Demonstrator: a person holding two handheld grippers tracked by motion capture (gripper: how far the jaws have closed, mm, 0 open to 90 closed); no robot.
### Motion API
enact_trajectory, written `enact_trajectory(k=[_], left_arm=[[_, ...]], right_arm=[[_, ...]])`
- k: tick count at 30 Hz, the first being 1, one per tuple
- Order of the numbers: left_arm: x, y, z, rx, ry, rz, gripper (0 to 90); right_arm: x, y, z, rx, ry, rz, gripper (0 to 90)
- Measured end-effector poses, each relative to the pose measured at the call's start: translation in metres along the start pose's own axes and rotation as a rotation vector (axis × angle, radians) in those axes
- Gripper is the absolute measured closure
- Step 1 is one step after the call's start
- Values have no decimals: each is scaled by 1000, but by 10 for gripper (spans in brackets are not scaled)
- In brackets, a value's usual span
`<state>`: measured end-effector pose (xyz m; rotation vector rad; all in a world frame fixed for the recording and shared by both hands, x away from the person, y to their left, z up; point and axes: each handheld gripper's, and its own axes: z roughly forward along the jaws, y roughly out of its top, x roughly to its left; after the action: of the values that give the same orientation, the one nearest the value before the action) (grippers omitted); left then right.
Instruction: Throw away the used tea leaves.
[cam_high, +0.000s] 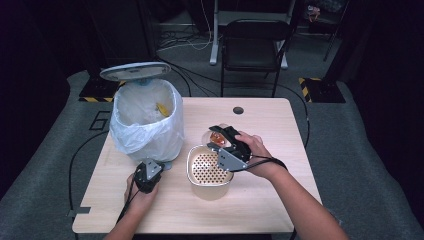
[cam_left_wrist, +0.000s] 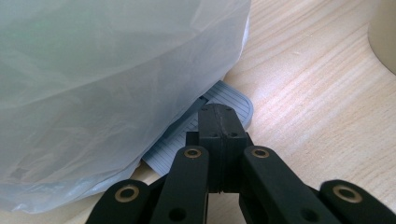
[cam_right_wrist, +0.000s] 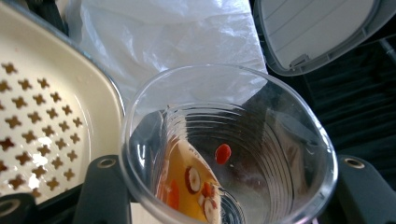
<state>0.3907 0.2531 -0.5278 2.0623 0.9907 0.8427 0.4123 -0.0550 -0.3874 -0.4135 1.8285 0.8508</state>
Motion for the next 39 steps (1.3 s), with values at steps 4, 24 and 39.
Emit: enact_trajectory(k=[4, 24, 39], left_arm=[[0, 0, 0, 0, 0, 0, 900], [-1, 0, 1, -10, 1, -15, 900], [0, 0, 0, -1, 2, 1, 900]], right_arm=[[5, 2, 1, 17, -5, -69, 400], [38, 10, 7, 111, -104, -523, 412], [54, 10, 6, 166, -128, -796, 413]])
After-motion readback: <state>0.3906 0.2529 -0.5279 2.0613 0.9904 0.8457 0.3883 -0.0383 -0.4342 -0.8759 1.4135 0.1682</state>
